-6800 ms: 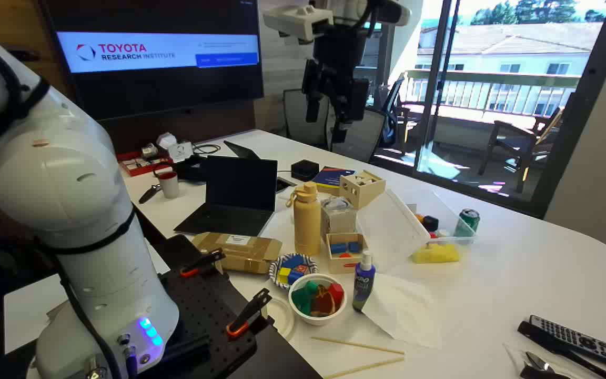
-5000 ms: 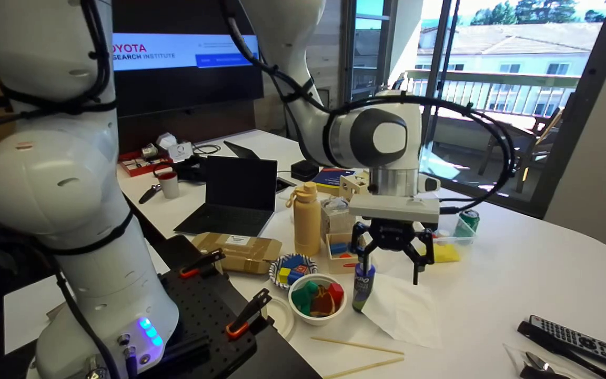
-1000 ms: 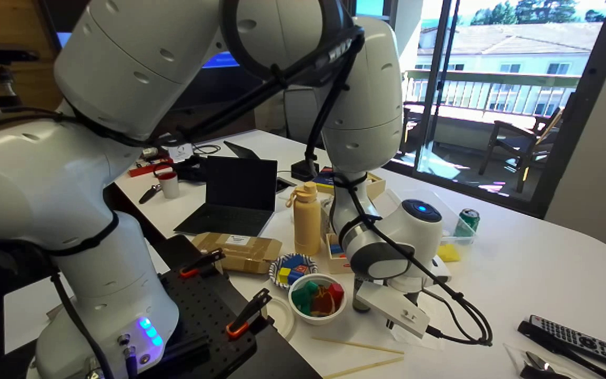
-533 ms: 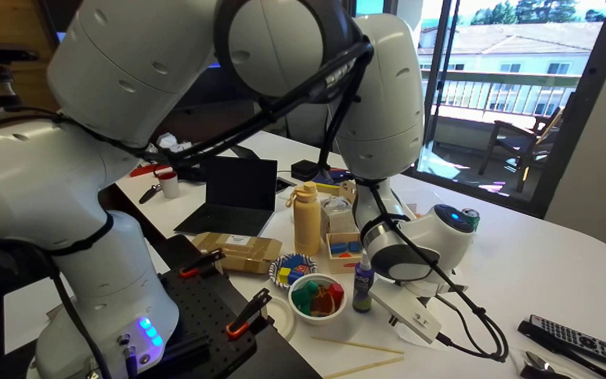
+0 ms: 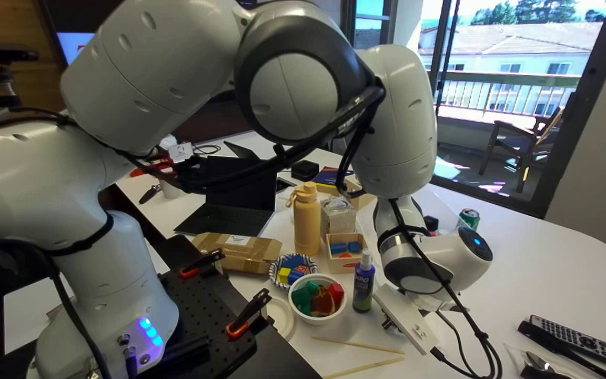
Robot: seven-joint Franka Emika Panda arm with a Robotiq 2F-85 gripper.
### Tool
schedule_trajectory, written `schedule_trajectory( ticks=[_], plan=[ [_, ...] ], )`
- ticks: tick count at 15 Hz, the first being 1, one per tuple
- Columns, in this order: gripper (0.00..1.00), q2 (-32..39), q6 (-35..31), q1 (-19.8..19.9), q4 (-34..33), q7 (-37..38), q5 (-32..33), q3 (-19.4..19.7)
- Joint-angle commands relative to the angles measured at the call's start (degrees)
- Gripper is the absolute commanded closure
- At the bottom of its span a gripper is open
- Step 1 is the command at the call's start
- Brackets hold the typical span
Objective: Fold the paper towel
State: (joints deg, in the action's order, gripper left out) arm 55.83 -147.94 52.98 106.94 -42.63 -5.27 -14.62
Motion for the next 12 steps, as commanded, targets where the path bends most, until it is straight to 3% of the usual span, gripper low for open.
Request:
schedule_trajectory(
  ticks=[1, 12],
  plan=[
    [1.0, 2.0, 4.9, 1.3, -4.4, -0.8, -4.4, -0.4],
    [1.0, 1.7, 9.2, 3.7, -7.8, -1.0, -12.6, -0.4]
  ],
)
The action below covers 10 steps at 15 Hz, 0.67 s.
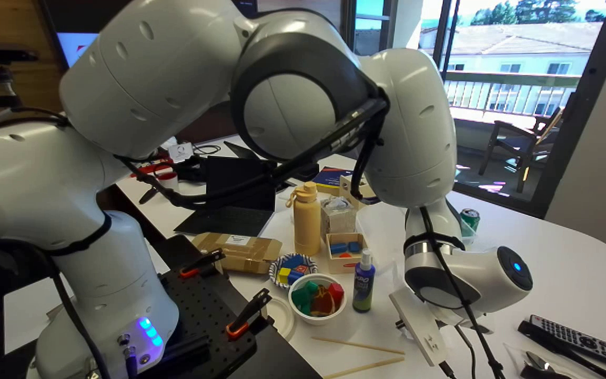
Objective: Fold the paper towel
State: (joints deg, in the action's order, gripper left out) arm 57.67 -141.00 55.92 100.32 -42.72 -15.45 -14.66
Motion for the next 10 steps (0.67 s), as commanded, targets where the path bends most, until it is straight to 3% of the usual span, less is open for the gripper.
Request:
schedule_trajectory(
  ticks=[1, 2, 5, 10],
  plan=[
    [0.95, -0.2, 2.1, 0.6, -1.3, -0.6, -2.8, -0.2],
    [0.72, -0.2, 1.6, 0.4, -1.2, -0.4, -3.2, -0.1],
    [0.62, -0.9, -0.2, -0.1, -0.2, -0.4, -3.7, 0.1],
    [0.24, -3.7, -7.4, -1.8, 2.5, 1.8, -3.1, 1.4]
  ],
)
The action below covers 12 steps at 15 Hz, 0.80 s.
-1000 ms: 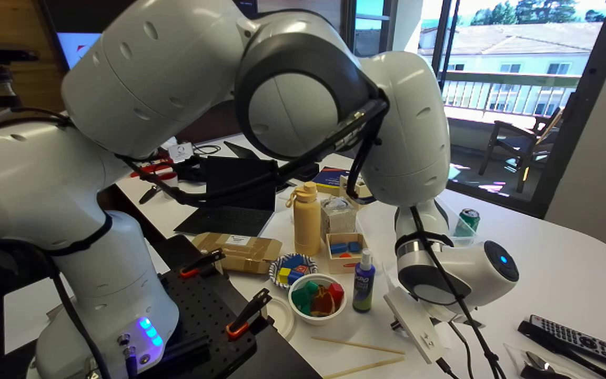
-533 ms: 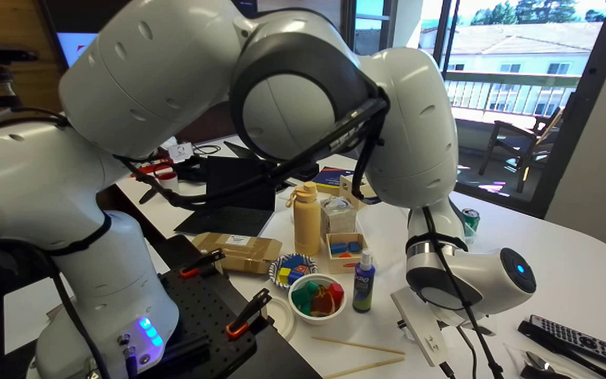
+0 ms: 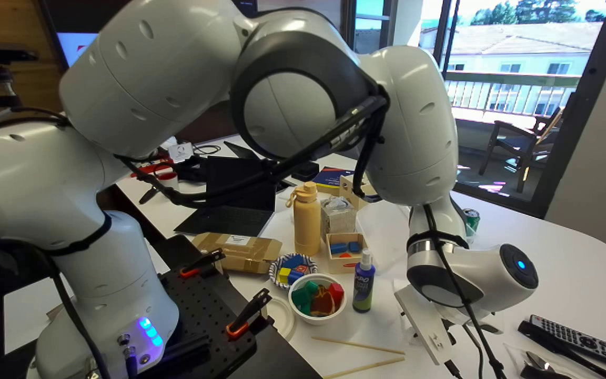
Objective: Fold the paper towel
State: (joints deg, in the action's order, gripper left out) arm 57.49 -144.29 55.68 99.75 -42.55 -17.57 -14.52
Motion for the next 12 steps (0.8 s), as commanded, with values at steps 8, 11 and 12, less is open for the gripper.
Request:
schedule_trajectory(
  ticks=[8, 11, 12],
  plan=[
    [0.0, -8.7, -12.2, -6.8, 7.6, 10.3, 3.2, 6.8],
    [0.0, -6.5, -9.3, -7.8, 6.1, 12.9, 4.5, 7.9],
    [0.0, -5.3, -8.1, -8.0, 5.1, 13.9, 4.5, 8.2]
  ],
)
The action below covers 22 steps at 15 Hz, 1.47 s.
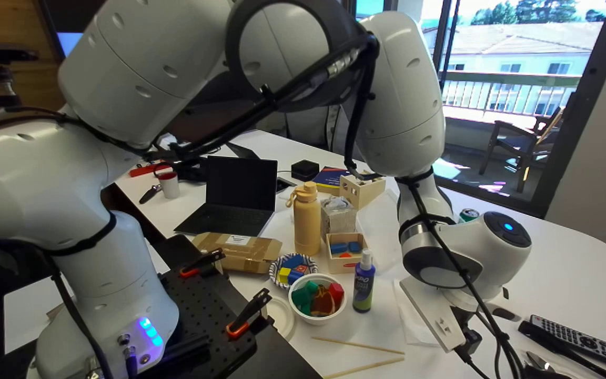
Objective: Fold the paper towel
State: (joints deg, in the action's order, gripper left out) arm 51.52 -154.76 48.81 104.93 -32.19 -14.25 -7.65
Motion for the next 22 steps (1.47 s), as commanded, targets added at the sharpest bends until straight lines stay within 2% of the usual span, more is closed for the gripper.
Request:
schedule_trajectory(
  ticks=[1, 11, 13, 22],
  plan=[
    [0.0, 1.5, 3.1, -1.1, -0.7, 4.2, 1.3, 1.3],
    [0.0, 6.2, 5.6, -2.2, -5.4, 9.9, 0.7, 1.7],
    [0.26, 7.0, 6.1, -3.3, -6.7, 11.4, 0.9, 2.2],
    [0.95, 9.4, 8.3, -9.3, -10.9, 16.7, 1.3, 6.8]
  ],
)
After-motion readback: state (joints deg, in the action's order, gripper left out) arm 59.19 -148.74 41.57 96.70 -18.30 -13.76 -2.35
